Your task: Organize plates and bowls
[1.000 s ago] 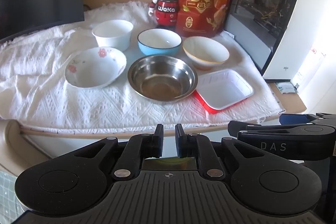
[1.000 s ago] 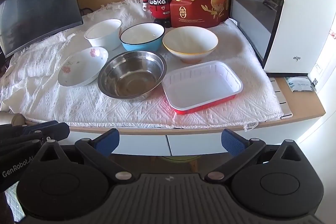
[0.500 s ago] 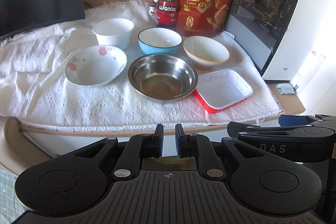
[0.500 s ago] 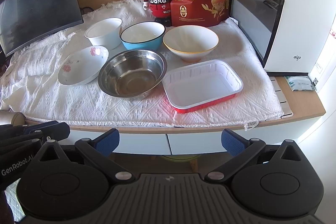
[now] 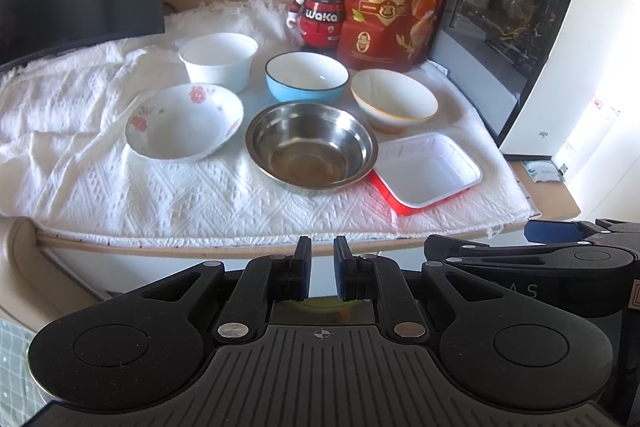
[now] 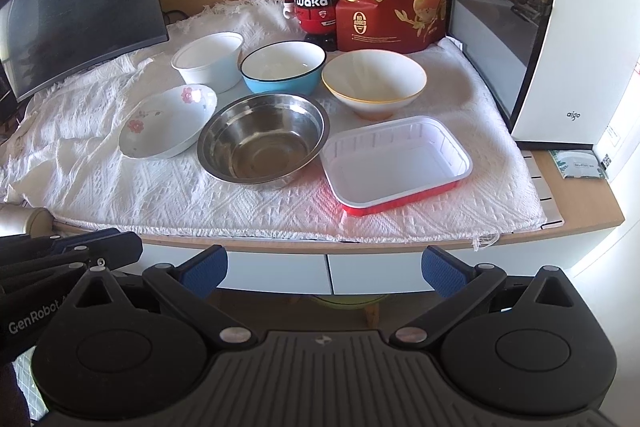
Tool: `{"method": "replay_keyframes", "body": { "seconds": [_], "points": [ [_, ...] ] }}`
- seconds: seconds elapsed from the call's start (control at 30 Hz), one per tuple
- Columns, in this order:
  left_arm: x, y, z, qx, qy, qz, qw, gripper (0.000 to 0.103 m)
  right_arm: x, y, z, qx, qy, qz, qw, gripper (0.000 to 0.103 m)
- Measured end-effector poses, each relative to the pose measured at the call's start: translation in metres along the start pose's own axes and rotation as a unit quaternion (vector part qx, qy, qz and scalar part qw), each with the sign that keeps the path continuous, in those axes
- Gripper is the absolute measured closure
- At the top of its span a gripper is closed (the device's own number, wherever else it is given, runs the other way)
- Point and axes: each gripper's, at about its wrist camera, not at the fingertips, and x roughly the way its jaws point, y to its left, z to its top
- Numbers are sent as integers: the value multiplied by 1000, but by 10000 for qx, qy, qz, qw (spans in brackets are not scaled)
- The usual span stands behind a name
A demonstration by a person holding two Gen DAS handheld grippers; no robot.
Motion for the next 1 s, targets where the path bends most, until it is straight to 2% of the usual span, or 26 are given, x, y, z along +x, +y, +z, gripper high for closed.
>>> {"method": "replay_keyframes", "body": {
  "seconds": [1.0],
  "points": [
    [5,-1,-1,-38,66,8,10000,90,6,-2,1,45,77,-9,10000,0]
  ]
}}
